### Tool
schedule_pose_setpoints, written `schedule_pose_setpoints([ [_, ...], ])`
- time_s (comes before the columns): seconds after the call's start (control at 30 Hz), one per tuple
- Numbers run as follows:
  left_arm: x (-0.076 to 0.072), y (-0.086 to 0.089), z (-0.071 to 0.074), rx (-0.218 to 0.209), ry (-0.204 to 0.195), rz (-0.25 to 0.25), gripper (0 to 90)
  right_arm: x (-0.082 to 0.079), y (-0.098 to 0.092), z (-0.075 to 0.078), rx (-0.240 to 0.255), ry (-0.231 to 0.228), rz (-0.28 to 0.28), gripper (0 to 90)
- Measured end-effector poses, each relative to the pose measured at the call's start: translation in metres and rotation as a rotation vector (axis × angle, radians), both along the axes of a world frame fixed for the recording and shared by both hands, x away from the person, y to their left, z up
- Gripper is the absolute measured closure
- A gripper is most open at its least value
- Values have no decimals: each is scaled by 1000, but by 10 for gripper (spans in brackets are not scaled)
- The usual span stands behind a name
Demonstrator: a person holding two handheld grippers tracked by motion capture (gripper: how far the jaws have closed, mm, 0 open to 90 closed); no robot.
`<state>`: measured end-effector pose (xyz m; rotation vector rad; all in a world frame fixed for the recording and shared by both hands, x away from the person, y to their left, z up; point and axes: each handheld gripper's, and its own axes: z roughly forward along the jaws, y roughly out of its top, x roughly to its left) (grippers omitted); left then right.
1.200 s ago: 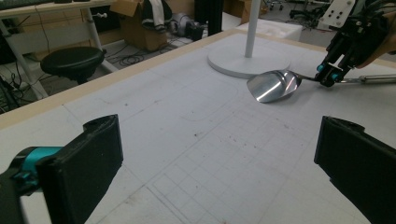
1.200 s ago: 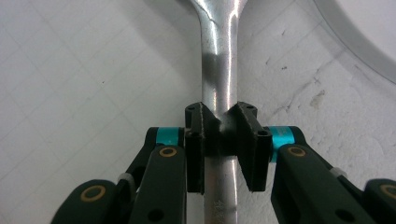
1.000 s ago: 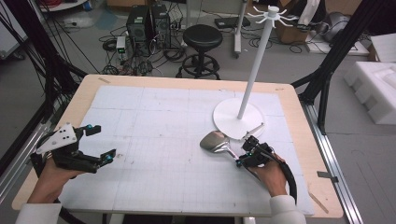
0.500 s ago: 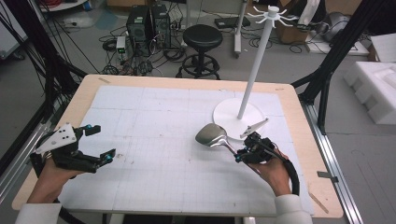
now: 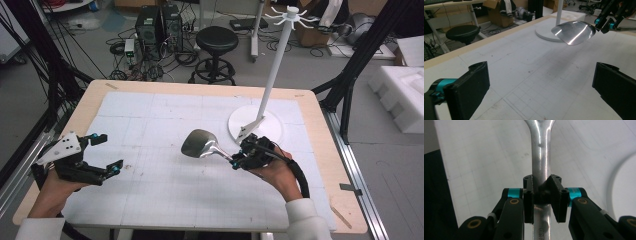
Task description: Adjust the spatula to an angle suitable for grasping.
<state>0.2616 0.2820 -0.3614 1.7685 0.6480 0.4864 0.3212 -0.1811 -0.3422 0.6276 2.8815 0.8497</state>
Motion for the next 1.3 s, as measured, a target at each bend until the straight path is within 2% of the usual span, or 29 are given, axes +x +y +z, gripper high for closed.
schedule_pose_setpoints([
  [0.2, -1, 0, 1, 1, -5, -4, 17, 0, 37, 1, -9, 5, 101, 753],
  [0.33, -2, 1, 3, 1, -11, -10, 17, -1, 62, -4, -17, 4, 168, 752],
  [0.37, -2, 1, 4, 3, -12, -11, 17, -2, 74, -7, -22, 6, 192, 752],
  [0.73, -1, 1, 3, 4, -8, -9, 17, -6, 108, -23, -34, 27, 292, 752],
  [0.97, -1, 0, 3, 10, -7, -10, 17, -13, 123, -37, -64, 64, 340, 752],
  [1.07, -1, 0, 2, 9, -5, -11, 17, -16, 132, -45, -77, 59, 370, 752],
  [1.3, -1, 0, 1, 13, -3, -11, 17, -16, 142, -55, -86, 65, 378, 752],
])
